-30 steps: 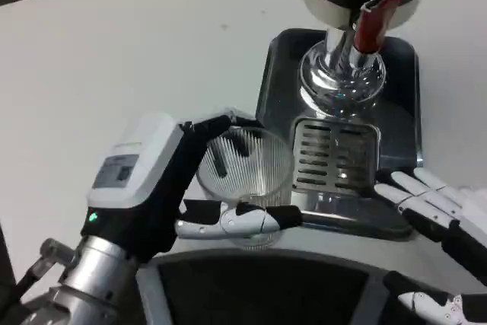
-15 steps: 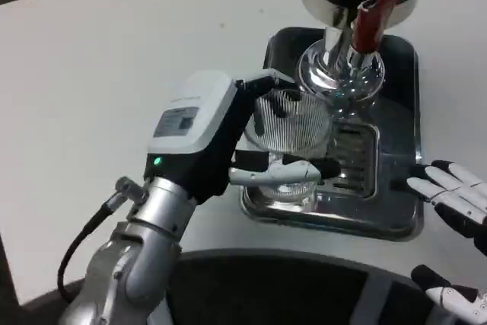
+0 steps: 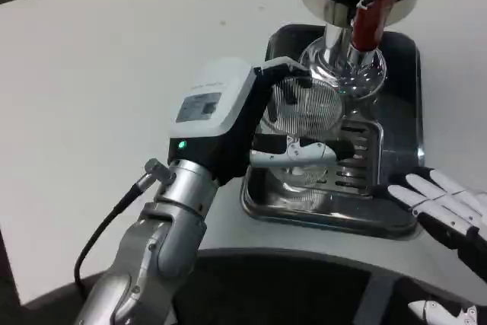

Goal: Grasp the cup under the faucet to collect the drink, then remove the cup.

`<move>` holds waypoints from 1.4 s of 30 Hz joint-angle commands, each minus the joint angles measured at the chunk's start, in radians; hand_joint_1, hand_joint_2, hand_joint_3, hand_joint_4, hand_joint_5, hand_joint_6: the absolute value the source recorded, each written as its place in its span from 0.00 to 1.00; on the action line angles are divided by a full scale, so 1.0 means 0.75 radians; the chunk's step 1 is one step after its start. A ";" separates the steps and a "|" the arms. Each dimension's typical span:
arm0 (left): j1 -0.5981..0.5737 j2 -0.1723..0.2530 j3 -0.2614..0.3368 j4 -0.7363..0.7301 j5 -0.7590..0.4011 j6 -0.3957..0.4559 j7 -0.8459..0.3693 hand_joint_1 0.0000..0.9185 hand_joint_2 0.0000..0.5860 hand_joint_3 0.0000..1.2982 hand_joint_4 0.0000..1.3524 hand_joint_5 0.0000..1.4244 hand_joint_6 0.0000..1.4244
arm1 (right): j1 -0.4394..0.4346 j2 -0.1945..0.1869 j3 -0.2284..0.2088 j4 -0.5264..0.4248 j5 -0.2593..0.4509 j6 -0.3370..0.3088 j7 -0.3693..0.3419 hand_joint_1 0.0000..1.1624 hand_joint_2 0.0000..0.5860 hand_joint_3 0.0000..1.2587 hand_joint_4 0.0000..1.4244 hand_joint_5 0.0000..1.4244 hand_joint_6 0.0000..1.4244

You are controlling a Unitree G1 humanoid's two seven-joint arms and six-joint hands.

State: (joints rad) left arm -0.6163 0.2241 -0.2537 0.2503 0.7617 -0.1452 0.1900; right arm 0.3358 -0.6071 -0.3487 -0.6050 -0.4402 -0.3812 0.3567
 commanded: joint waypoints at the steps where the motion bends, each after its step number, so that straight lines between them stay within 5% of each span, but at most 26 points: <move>1: -0.038 -0.015 -0.043 0.066 0.018 0.019 0.040 0.76 0.00 0.72 0.77 0.86 1.00 | 0.027 0.011 -0.003 -0.043 0.025 -0.012 0.004 0.34 0.75 0.08 0.03 0.00 0.08; 32: -0.198 -0.073 -0.196 0.229 0.064 0.064 0.120 0.75 0.00 0.69 0.74 0.83 1.00 | 0.108 0.014 -0.082 -0.066 0.076 -0.048 0.005 0.34 0.76 0.09 0.03 0.01 0.08; 38: -0.180 -0.058 -0.197 0.189 0.073 0.094 0.124 0.70 0.00 0.62 0.62 0.75 0.98 | 0.107 0.013 -0.089 -0.064 0.084 -0.053 0.004 0.34 0.76 0.09 0.03 0.01 0.08; 42: -0.170 -0.046 -0.200 0.167 0.073 0.107 0.122 0.52 0.04 0.50 0.46 0.62 0.90 | 0.106 0.012 -0.090 -0.063 0.087 -0.057 0.005 0.34 0.76 0.10 0.03 0.01 0.08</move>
State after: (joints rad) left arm -0.7684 0.1763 -0.3971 0.3938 0.8000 -0.0755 0.2813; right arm 0.4008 -0.5998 -0.4087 -0.6396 -0.3897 -0.4024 0.3568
